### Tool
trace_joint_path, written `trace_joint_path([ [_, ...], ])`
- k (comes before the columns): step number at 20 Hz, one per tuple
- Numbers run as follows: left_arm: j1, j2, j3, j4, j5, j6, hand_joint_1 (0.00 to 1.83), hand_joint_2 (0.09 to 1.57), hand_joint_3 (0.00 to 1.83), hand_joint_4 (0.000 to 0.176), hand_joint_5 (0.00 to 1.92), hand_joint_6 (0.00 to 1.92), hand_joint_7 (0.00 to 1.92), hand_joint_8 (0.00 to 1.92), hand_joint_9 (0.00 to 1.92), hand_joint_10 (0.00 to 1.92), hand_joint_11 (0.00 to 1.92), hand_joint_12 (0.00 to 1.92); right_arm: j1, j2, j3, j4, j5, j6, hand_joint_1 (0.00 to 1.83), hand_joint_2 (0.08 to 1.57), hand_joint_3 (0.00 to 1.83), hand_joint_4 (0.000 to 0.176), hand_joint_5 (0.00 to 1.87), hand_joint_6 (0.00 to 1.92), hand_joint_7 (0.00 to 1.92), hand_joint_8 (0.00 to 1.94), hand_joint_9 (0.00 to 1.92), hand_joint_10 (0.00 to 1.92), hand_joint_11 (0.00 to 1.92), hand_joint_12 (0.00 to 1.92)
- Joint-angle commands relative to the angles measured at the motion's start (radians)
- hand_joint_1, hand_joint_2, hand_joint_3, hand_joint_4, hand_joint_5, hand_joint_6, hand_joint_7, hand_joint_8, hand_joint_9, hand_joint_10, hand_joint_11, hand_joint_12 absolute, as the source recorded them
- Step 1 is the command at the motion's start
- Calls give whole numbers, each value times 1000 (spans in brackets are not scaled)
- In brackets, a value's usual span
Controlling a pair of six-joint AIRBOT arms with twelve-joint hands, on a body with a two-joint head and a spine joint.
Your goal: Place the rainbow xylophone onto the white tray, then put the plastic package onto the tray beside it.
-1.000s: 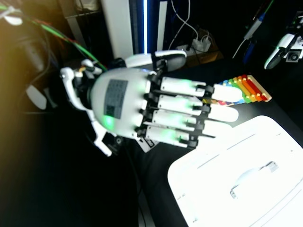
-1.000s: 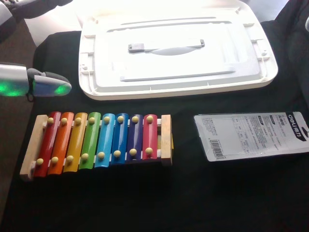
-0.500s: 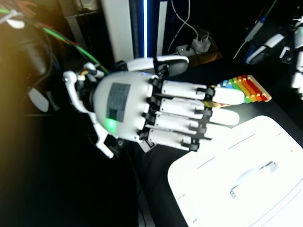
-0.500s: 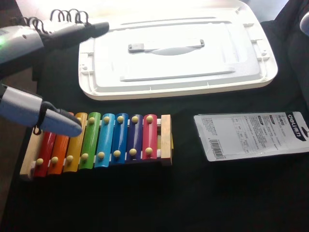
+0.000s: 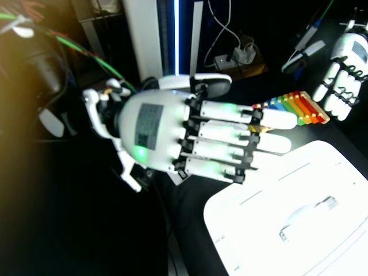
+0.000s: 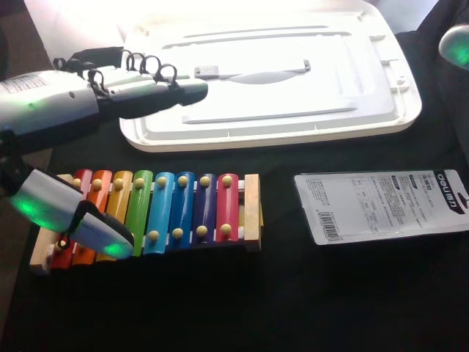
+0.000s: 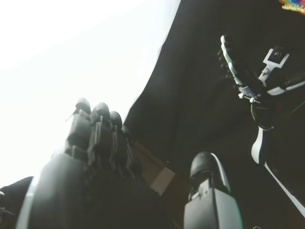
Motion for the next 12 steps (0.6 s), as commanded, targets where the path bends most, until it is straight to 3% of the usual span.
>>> trace_joint_path([
  [1,-19,-15,0,-31,-79,-6,833,753,0,122,0,0,0,0,0,0,11,6,6,0,5,40,107,9,429,1114,5,7,50,7,170,9,179,19,78,47],
  [2,-27,-28,4,-16,-64,-6,834,746,0,124,0,0,0,0,0,0,6,4,6,-1,4,39,107,10,424,1112,3,6,59,9,184,13,194,22,99,59],
  [3,-45,-52,19,22,-41,-30,836,752,0,138,0,0,0,0,0,0,24,12,6,-1,4,38,107,13,424,1116,4,13,69,11,195,15,202,23,107,65],
  [4,-54,-64,28,42,-32,-48,836,752,0,138,0,0,0,0,0,0,24,12,6,-1,4,37,107,14,424,1116,4,13,69,11,195,15,202,23,107,65],
  [5,-70,-88,46,79,-17,-84,869,772,6,168,0,0,0,0,0,0,4,2,6,-1,4,34,107,17,421,1116,4,19,66,9,194,13,203,22,111,69],
  [6,-88,-108,63,109,1,-105,861,763,1,174,0,0,0,0,0,0,0,0,6,-1,4,33,107,19,429,1103,0,23,67,7,196,12,205,20,108,70],
  [7,-103,-126,74,128,24,-111,871,777,7,144,0,0,0,0,0,0,0,0,6,-2,4,32,107,20,438,1097,0,24,70,7,204,12,214,20,115,77],
  [8,-106,-136,80,136,37,-111,832,775,6,142,0,0,0,0,0,0,0,0,6,-2,4,32,107,22,443,1092,0,23,77,7,210,11,220,19,120,83],
  [9,-106,-151,90,140,48,-112,837,775,5,116,0,0,0,0,0,0,0,0,6,-2,4,30,107,24,446,1084,0,20,77,6,211,9,215,14,123,88],
  [10,-106,-161,97,144,57,-113,794,773,3,133,0,0,0,0,0,0,0,0,6,-3,4,29,107,25,457,1075,0,24,87,8,216,9,216,13,126,93],
  [11,-106,-165,99,149,64,-114,769,764,0,118,0,0,0,0,0,0,0,0,6,-3,4,29,107,26,463,1072,0,27,88,7,214,7,216,11,127,96],
  [12,-106,-166,99,163,70,-127,745,747,0,154,0,0,0,0,0,0,0,0,6,-4,4,28,107,27,462,1080,0,23,92,7,223,9,230,16,140,105],
])
